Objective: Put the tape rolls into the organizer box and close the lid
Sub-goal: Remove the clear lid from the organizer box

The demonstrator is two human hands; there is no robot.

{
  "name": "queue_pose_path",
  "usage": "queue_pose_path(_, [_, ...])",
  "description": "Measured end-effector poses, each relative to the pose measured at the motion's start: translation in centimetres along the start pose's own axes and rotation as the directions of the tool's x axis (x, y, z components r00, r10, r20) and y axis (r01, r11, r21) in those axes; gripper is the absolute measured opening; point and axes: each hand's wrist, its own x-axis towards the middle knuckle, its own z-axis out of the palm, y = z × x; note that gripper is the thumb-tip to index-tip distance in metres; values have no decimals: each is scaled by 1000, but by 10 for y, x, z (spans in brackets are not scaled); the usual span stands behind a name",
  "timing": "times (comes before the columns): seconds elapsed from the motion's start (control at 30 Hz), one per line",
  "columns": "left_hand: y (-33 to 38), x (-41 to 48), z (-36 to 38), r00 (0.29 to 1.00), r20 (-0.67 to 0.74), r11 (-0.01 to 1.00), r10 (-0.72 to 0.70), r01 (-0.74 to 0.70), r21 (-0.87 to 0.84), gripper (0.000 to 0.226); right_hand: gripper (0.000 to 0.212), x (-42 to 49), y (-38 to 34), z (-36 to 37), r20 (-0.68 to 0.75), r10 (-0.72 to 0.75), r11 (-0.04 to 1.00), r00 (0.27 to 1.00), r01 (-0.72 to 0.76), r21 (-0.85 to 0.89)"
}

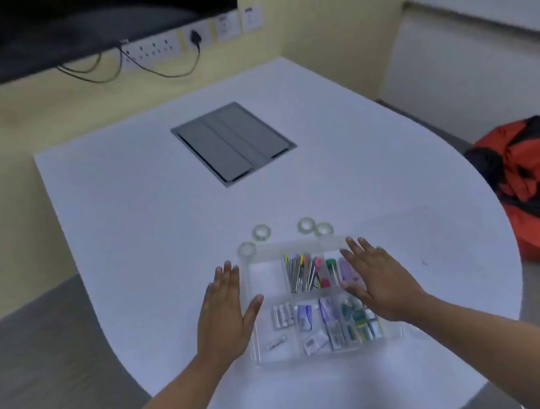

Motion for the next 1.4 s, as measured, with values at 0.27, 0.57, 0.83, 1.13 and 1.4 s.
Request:
queue_pose_path(0.27, [-12,-50,50,972,234,997,-35,18,76,76,83,-37,17,57,173,193,981,966,-196,2])
queue_pose_path(0.57, [-1,-62,54,957,242,977,-161,120,174,68,81,-52,30,82,112,113,971,987,-134,199])
queue_pose_path(0.83, [1,-75,47,964,193,979,-185,165,116,73,86,-72,42,77,123,5,970,992,-35,239])
queue_pose_path(1.13, [-55,-6,30,947,90,950,-309,303,68,67,57,2,36,27,-52,200,916,978,-168,365])
queue_pose_path(1.4, [-68,33,48,948,260,977,-182,144,157,97,45,83,15,8,-37,296,887,954,-260,382])
